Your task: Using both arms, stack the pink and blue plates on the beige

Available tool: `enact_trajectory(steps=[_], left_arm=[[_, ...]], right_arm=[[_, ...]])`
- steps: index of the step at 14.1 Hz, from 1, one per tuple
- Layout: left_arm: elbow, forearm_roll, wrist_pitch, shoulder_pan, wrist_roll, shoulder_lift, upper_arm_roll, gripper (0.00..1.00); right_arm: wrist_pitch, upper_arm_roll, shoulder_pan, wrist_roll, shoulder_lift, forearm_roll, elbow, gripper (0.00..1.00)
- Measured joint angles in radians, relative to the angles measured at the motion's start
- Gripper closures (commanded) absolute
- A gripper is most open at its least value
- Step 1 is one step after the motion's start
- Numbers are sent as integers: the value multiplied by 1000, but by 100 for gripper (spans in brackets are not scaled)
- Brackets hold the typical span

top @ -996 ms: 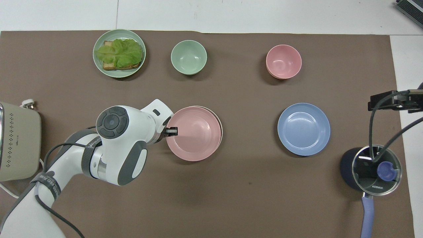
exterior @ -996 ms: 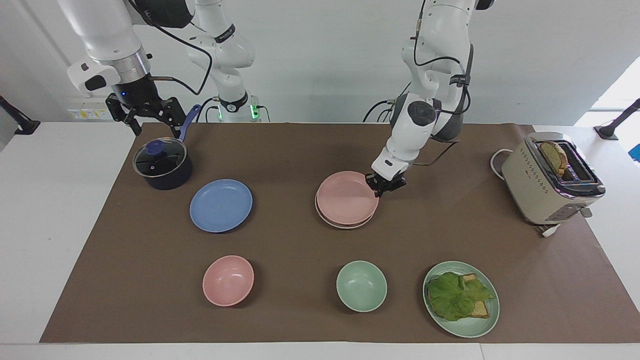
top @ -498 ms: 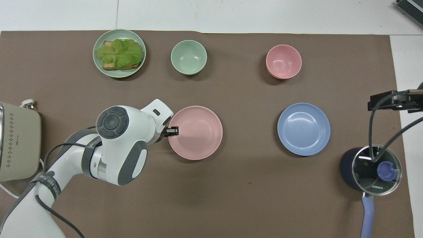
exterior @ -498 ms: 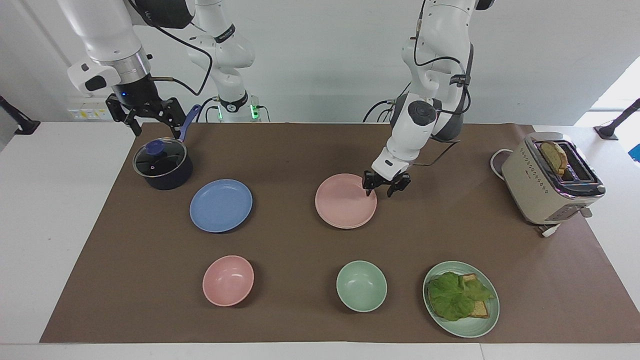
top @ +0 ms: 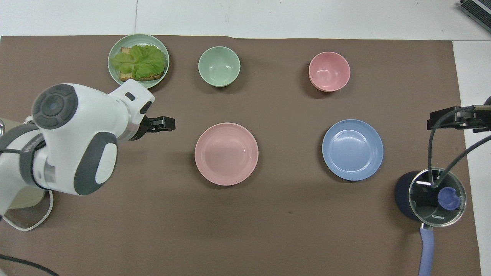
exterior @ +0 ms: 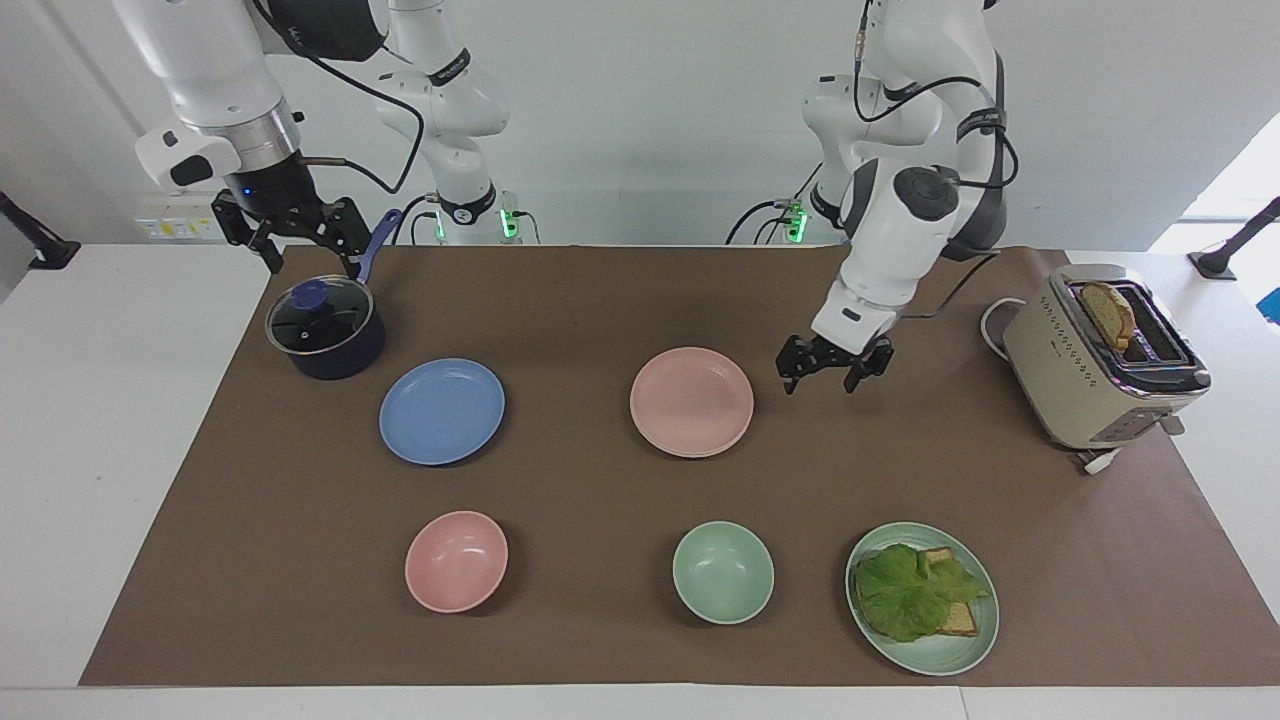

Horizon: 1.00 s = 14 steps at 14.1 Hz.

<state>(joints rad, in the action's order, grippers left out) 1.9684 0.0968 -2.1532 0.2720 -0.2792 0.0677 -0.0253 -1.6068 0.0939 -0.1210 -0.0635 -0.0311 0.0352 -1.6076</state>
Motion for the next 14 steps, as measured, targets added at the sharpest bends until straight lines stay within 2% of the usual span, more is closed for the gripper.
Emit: enact_trajectory(steps=[4,6,9,11,14], left_arm=[[-61,-66,172,-94,127,-73,7,0],[-119,-72,255,-131,179,-84,9,0],[-156,-73,308,-175,232,-89,11,0],[-186,-73,355,-181,242,-94,12,0],[-284,-73,490,-181,254,-104,11,0]], right_arm=[[-71,0,-2,0,0,0,-60,0],[-144,0,-2,0,1,0,-137,0],[-292,1,-2,4,11,0,-273,0],[-387,1,-2,9,45,0,-336,0],[-504,1,-2,29,118,0,-391,0]])
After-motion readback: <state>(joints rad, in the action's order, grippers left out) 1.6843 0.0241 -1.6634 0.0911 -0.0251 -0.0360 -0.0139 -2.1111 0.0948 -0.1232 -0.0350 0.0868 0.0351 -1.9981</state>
